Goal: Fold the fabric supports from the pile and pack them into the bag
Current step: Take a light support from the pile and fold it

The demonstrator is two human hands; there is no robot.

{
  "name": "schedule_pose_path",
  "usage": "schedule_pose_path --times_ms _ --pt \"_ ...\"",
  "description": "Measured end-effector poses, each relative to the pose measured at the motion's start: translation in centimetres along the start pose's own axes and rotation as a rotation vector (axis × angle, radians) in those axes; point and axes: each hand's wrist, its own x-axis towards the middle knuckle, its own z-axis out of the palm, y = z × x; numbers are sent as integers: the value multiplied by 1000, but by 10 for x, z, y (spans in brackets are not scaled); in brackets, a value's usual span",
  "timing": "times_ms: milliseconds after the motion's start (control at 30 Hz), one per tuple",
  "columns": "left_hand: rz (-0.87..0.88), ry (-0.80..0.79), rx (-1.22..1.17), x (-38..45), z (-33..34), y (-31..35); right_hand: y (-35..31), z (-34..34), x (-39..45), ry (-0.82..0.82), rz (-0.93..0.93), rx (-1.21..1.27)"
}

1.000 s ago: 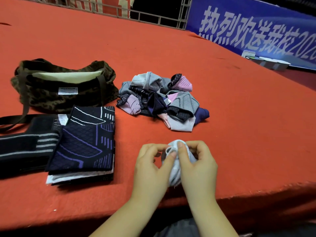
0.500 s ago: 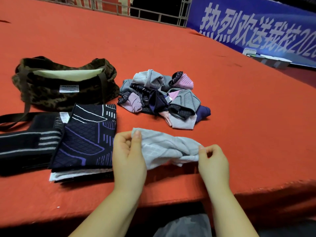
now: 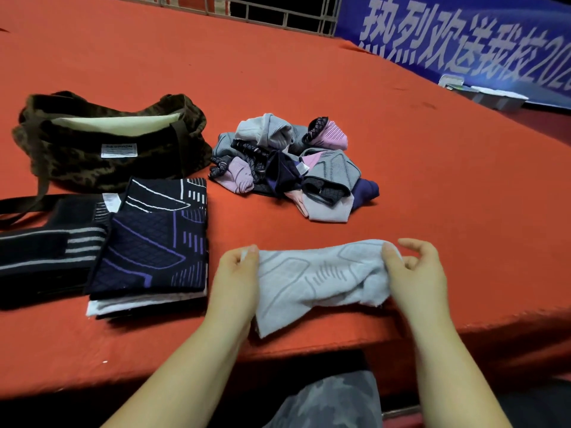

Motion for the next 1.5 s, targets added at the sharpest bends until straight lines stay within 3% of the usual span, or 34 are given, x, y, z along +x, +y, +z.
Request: schedule_pose_path --times_ms 67,200,367,533,833,1100,1333,1500 --pt "-38 -84 144 -11 1 -4 8 2 -5 -116 46 -4" --pt "247 -137 500 -36 -7 -18 21 5 -26 -165 69 23" --pt "480 5 723 -48 -30 -50 40 8 -44 -117 1 -53" --pt "509 81 775 -48 -38 -51 36 10 -45 -97 -32 20" --pt "610 99 520 -46 -33 -32 30 4 -42 3 -29 134" --pt "410 64 121 -41 -35 9 21 -27 -24 187 -23 234" --pt "348 3 -100 -45 -36 22 2 -43 -27 111 -125 350" --pt "323 -21 -188 -49 -40 32 -9 -52 -31 147 -156 429"
